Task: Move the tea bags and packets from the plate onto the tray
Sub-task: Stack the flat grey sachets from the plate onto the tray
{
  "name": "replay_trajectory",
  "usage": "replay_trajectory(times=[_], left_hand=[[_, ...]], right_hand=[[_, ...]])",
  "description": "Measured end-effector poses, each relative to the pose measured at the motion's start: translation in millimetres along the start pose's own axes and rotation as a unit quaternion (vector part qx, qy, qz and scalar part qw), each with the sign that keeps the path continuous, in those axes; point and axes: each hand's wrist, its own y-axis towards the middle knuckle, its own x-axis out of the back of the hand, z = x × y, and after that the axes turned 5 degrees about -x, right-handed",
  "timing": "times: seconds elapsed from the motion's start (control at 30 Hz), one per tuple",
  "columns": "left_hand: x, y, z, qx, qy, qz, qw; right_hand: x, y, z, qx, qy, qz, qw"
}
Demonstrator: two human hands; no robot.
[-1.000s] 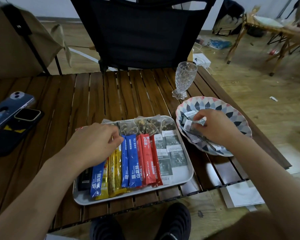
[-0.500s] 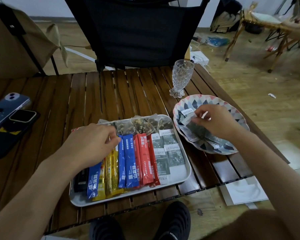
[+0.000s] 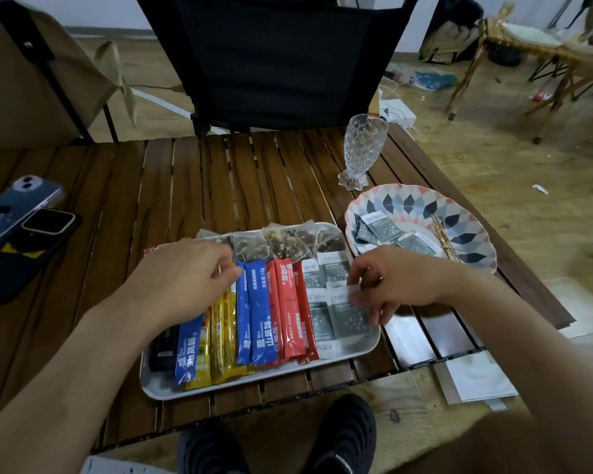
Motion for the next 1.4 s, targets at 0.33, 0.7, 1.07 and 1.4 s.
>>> replay_trajectory(times=[0.33,0.7,1.07,1.4], left_hand=[[-0.3,0.5,0.9,0.005,-0.004,0.006,1.0],[1.0,0.6,-0.3,0.006,-0.006,0.016,1.0],[-1.2,2.3,-3.1,-0.008,-0.003,0.003,1.0],[-6.2,5.9,-15.6,-0.009,0.012,-0.011,1.0]], right_hand=[[-17.8,-1.4,13.7,-0.008,-0.359,-0.133,0.924],[-26.4,2.4,17.8,-0.02,-0.404,-0.132,0.905],[-31.4,8.5,18.1,-0.018,-0.335,-0.058,0.94],[10.8,3.2,5.3,0.01,-0.217,-0.194,0.957]])
